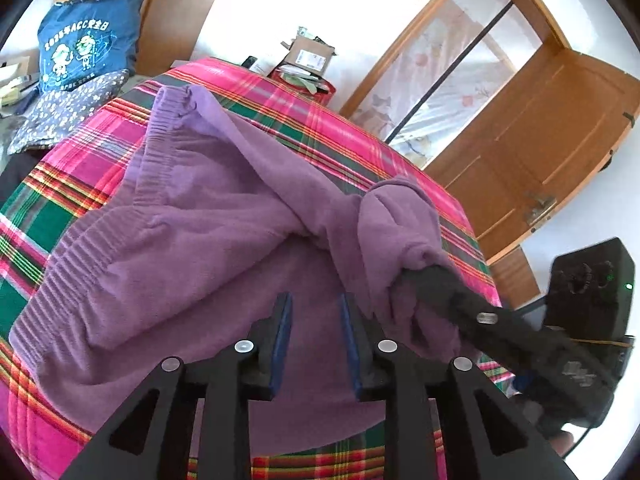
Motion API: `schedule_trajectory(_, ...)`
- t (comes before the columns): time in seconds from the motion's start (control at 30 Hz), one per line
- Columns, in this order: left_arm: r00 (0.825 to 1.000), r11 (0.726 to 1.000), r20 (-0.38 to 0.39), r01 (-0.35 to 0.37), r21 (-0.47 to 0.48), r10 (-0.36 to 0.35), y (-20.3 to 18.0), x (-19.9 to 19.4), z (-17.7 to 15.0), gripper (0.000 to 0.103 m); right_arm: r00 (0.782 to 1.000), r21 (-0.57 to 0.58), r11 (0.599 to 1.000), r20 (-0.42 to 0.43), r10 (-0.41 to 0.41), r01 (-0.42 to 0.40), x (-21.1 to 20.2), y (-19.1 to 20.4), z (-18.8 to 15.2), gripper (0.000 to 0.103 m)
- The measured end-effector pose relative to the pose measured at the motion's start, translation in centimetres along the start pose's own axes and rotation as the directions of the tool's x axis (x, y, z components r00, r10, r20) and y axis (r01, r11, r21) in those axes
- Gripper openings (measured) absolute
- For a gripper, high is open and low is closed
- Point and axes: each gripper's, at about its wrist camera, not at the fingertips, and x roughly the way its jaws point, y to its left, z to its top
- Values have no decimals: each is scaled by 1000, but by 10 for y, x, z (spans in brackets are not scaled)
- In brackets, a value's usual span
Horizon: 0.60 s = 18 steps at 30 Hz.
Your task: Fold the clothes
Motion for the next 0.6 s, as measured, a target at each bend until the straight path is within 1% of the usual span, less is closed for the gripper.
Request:
schedule_trajectory(0.07, 1000, 1000, 1, -14, 7, 14, -4, -4, 0, 26, 999, -2, 1000, 20, 26, -26, -15, 3, 1, 29)
schedule_trajectory(0.1, 1000, 1000, 6, -18, 15, 18, -6, -6, 0, 26, 999, -9, 1000, 27, 24, -24, -23, 4, 0, 29)
schedule_trajectory(0.13, 1000, 999, 13, -21, 24, 20, -7, -9, 1, 29, 999, -15, 1000, 40, 19, -19, -33, 4, 1, 29)
schedule_trajectory(0.17, 1000, 999, 19, -23, 33, 23, -9, -12, 1, 32, 998, -13, 1000, 61, 3, -2, -44, 1, 1, 29)
schedule_trajectory(0.2, 1000, 999, 20, -23, 36, 23, -11, -12, 2, 34, 996, -1, 1000, 82, -23, 23, -53, -4, 1, 32)
schedule_trajectory(0.33, 1000, 998, 14, -28, 55, 28, -18, -10, 3, 34, 979, 65, 990, 152, -133, 125, -85, -28, 1, 37)
schedule_trajectory(0.4, 1000, 998, 12, -22, 62, 21, -21, -11, 2, 34, 967, 140, 972, 149, -207, 187, -94, -49, -4, 38)
schedule_trajectory(0.43, 1000, 998, 8, -18, 60, 17, -21, -10, 1, 34, 963, 165, 965, 144, -228, 203, -97, -57, -7, 38)
schedule_trajectory(0.5, 1000, 998, -2, -14, 55, 14, -22, -8, 2, 34, 956, 198, 952, 135, -261, 232, -101, -71, -14, 38)
schedule_trajectory(0.6, 1000, 999, -14, -17, 48, 18, -24, -3, 3, 34, 950, 259, 932, 115, -290, 253, -101, -91, -22, 46)
